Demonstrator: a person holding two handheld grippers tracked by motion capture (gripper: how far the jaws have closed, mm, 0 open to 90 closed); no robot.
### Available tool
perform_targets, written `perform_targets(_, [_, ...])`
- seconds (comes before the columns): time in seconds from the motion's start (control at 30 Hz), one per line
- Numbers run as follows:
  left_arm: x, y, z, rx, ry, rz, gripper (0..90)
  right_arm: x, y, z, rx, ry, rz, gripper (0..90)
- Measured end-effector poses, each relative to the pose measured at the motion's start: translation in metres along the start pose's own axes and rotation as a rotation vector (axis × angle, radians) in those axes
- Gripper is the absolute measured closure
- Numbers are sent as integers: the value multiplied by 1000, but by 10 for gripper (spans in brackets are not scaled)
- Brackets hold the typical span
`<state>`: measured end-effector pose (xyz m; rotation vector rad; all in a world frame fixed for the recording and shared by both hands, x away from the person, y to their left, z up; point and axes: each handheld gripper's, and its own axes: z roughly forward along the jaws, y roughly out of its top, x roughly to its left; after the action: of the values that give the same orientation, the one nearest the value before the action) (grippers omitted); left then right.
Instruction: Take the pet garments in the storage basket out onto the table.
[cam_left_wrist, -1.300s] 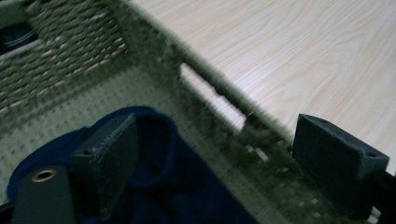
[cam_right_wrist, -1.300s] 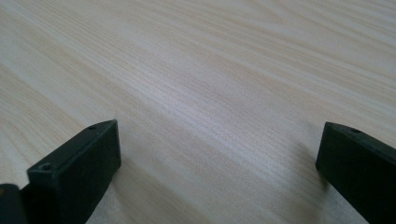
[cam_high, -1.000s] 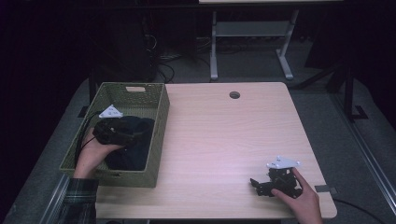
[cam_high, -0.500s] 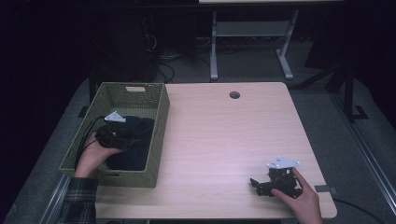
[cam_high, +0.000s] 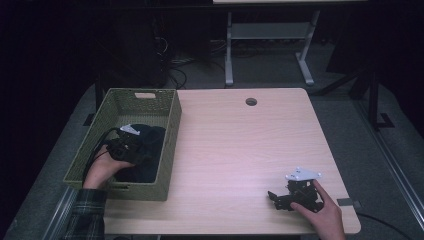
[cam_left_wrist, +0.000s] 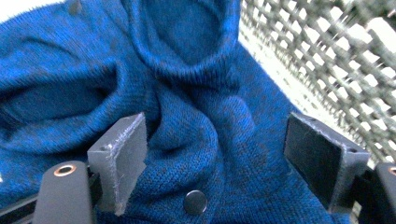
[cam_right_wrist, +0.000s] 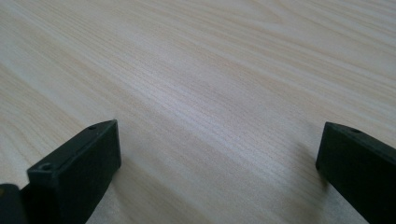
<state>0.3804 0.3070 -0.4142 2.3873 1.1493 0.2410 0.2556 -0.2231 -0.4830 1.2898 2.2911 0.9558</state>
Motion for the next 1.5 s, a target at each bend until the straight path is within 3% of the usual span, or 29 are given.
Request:
perform_targets(0.4, [-1,0,14,81,5,-13,232,0,0,0,0,0,0,0])
perform_targets(0.5, [-3,0,19,135,21,2,280,0,0,0,0,0,0,0])
perform_targets(0.57, [-5,0,18,153,47,2,345,0,0,0,0,0,0,0])
perform_targets(0.63, [-5,1,16,157,66,-16,490,0,0,0,0,0,0,0])
perform_targets(0.7, [-4,1,14,172,37,-43,662,0,0,0,0,0,0,0])
perform_targets(0.83, [-2,3,11,182,21,-65,717,0,0,0,0,0,1,0])
perform_targets(0.97, [2,4,3,124,-1,-99,726,0,0,0,0,0,0,0])
perform_targets(1.2, [8,5,-15,13,-32,-111,721,0,0,0,0,0,1,0])
perform_targets(1.37, [13,4,-30,-100,-39,-157,722,0,0,0,0,0,0,0])
perform_targets(1.43, [14,4,-32,-115,-45,-159,723,0,0,0,0,0,-1,0])
perform_targets(1.5, [16,3,-40,-174,-53,-176,722,0,0,0,0,0,1,0])
